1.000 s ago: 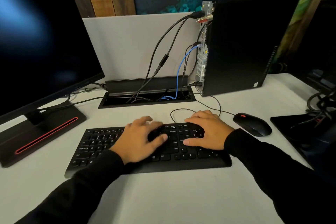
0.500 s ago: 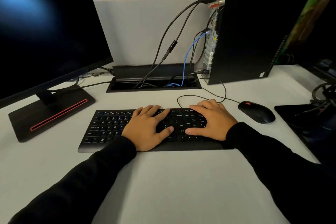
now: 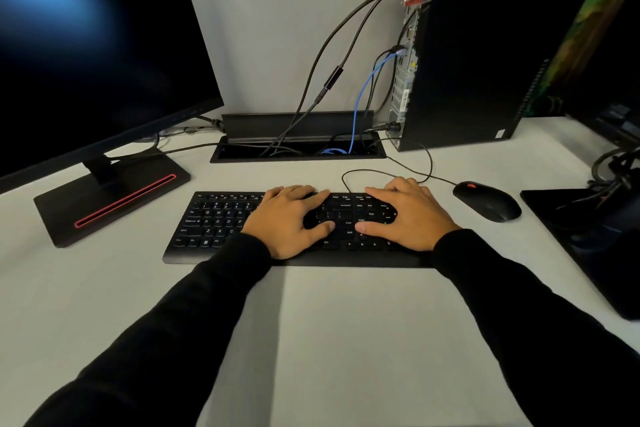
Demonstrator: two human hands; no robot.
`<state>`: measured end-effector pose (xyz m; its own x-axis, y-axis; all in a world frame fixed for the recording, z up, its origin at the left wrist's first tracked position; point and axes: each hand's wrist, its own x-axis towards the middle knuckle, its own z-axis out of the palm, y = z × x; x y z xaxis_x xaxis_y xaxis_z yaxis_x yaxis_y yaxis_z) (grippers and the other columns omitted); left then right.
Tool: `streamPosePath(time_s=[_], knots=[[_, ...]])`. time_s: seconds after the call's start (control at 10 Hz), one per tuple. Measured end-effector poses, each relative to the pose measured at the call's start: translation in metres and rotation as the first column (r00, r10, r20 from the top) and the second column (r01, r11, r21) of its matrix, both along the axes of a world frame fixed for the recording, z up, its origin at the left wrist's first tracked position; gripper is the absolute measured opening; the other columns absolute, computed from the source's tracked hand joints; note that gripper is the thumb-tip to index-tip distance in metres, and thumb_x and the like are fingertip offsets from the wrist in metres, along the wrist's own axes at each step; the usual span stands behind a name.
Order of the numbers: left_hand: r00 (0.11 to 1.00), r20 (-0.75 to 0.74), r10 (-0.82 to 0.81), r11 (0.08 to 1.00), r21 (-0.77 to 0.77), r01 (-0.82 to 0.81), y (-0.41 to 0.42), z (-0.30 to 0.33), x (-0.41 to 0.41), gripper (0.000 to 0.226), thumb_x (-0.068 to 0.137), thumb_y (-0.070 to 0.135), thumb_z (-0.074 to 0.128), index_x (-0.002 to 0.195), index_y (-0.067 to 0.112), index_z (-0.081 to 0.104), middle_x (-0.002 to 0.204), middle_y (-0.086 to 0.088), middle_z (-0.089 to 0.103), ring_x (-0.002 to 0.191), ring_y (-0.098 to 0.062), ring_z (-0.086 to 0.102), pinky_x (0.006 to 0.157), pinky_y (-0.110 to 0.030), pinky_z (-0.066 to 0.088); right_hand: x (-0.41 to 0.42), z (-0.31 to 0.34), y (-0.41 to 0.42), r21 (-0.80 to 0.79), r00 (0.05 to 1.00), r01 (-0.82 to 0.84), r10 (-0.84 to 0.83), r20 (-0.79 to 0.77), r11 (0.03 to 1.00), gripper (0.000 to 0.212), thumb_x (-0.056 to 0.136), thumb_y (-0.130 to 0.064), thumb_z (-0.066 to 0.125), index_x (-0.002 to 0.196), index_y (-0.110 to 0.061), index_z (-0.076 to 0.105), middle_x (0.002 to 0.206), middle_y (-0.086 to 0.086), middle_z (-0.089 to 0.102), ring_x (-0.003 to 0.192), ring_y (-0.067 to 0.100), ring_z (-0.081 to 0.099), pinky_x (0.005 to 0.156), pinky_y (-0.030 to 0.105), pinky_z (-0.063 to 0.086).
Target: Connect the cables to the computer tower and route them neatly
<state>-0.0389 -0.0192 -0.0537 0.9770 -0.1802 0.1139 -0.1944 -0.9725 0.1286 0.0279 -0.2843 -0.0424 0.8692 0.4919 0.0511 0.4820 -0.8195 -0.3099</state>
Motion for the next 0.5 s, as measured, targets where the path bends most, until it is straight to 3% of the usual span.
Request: streamPosePath(time_s=[0.2,0.3,0.4,0.5], knots=[[0.999,-0.011,0.053,0.994,-0.093,-0.054,-0.005,0.002,0.0,0.066,0.095,0.071,0.037,0.153,0.039,0.042,0.154,0.006,0.048,0.143,-0.021,0.04,0.12,-0.046,0.025,-0.001,0.002,0.001,0.015,1.0,-0.014,0.014,-0.027,1.0,0.085,0.079,-0.084,0.055,0.151,-0.04,0.044,0.131,-0.006,0.047,0.127,0.018,0.04,0.108,0.039,0.038],[0.993,-0.004,0.115,0.978,-0.176,-0.114,-0.01,0.009,0.01,0.051,0.097,0.061,0.042,0.139,0.039,0.058,0.139,0.008,0.064,0.13,-0.022,0.054,0.111,-0.046,0.039,0.004,0.007,0.007,0.047,0.999,-0.02,0.021,-0.028,0.999,0.072,0.084,-0.079,0.056,0.143,-0.038,0.054,0.119,-0.005,0.05,0.122,0.019,0.044,0.105,0.041,0.041],[0.988,-0.041,0.146,0.975,-0.162,-0.151,-0.011,0.02,0.029,0.035,0.096,0.054,0.048,0.114,0.037,0.071,0.114,0.01,0.073,0.111,-0.022,0.063,0.099,-0.047,0.049,0.019,0.012,0.013,0.02,0.998,-0.026,0.027,-0.063,0.999,0.053,0.084,-0.077,0.059,0.121,-0.039,0.064,0.11,-0.005,0.053,0.112,0.019,0.05,0.097,0.043,0.047],[0.991,-0.078,0.112,0.968,-0.215,-0.126,-0.013,0.037,0.058,0.038,0.092,0.052,0.05,0.076,0.024,0.071,0.079,0.004,0.071,0.084,-0.019,0.063,0.081,-0.043,0.056,0.041,0.027,0.021,0.04,0.989,-0.071,0.076,-0.123,0.997,0.041,0.081,-0.074,0.065,0.092,-0.035,0.069,0.094,-0.008,0.064,0.093,0.014,0.062,0.086,0.043,0.056]])
